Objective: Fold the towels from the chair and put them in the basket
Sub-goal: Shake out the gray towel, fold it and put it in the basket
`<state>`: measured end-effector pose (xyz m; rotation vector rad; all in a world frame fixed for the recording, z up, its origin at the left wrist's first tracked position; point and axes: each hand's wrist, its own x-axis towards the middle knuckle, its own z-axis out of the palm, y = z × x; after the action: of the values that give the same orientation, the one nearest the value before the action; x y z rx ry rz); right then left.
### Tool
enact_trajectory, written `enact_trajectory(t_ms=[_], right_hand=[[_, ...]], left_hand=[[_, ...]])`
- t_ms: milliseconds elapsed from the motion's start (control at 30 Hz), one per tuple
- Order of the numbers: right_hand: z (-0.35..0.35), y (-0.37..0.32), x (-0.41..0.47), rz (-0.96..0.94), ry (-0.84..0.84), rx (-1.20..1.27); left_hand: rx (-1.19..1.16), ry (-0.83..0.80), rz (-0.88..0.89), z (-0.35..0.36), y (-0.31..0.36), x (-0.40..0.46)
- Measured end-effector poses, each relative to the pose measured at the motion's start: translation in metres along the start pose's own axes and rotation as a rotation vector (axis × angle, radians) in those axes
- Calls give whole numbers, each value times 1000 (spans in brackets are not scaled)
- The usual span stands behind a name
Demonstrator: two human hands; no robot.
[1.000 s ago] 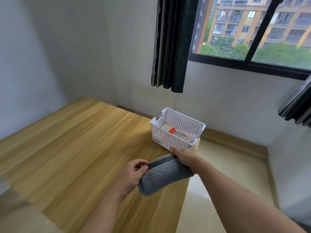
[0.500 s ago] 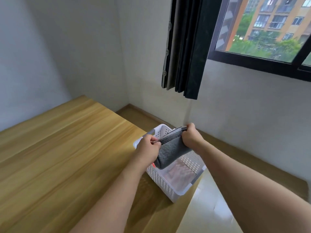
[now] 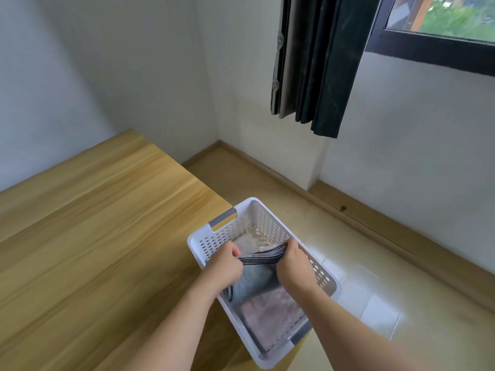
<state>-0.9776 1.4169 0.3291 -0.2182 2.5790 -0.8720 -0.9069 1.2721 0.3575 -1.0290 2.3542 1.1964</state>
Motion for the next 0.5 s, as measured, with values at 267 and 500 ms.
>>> enact_trajectory(t_ms=[267, 500], right_hand=[[26, 7, -2, 144, 7, 147], [37, 12, 9, -124, -43, -311]], left_hand=[[-238, 20, -133, 19, -1, 17], [40, 56, -236, 48, -6, 32]])
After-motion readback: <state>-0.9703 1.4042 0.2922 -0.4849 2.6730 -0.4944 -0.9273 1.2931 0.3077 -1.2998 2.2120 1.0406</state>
